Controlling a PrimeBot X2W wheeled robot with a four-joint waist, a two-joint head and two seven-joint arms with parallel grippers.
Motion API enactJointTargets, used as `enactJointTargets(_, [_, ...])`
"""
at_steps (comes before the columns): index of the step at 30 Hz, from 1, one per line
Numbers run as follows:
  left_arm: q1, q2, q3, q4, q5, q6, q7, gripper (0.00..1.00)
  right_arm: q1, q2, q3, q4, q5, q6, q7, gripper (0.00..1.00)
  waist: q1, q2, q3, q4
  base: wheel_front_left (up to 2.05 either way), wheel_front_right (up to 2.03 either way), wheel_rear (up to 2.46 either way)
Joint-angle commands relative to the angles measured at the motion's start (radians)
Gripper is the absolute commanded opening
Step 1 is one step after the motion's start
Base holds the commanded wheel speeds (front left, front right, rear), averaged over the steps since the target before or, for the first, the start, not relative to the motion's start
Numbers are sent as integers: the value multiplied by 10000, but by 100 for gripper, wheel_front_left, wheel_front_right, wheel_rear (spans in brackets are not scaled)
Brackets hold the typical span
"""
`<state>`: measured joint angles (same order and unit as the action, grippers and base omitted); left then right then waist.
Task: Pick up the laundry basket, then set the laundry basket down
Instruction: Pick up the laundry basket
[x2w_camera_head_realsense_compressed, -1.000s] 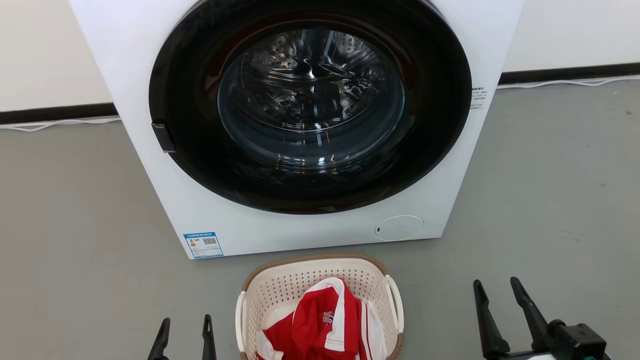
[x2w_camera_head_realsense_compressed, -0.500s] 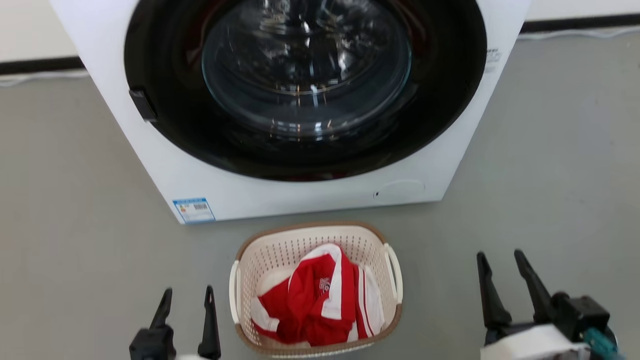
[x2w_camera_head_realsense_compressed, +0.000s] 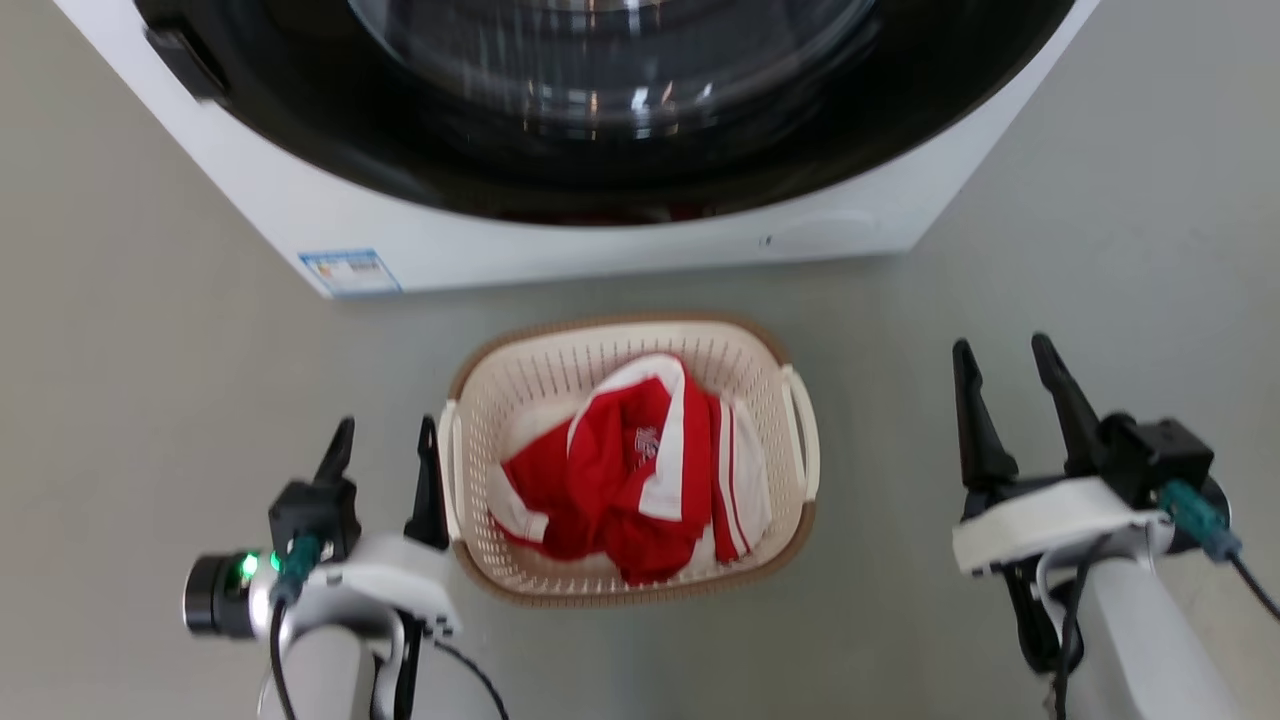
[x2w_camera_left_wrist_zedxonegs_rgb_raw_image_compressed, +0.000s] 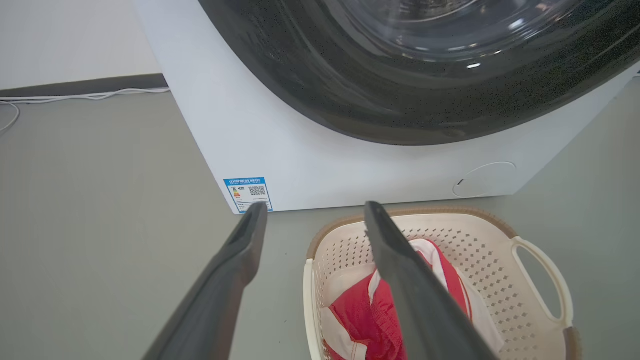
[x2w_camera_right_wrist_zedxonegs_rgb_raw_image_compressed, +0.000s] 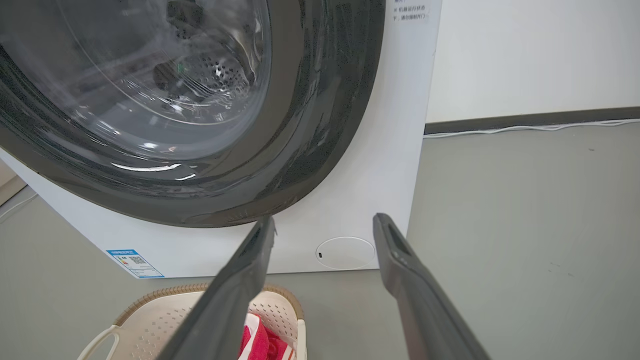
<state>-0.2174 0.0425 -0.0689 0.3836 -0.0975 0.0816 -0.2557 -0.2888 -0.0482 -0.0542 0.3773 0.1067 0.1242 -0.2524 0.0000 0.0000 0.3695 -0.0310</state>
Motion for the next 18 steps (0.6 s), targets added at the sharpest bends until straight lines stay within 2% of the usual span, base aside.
enactJointTargets(1, [-689,130,327,266,66,-77,-61,100,-523,-20,209,128,-100,65,-94,100,0,0,1023,94,0,0,0])
enactJointTargets(9, [-2644,117,337,2003,-5,-172,-61,100,-2102,-20,277,1421,-182,65,-94,100,0,0,2773,362,0,0,0])
enactJointTargets(18, [-4051,87,329,3724,-453,-166,-61,100,-3244,-20,320,2706,-519,65,-94,100,0,0,3996,754,0,0,0])
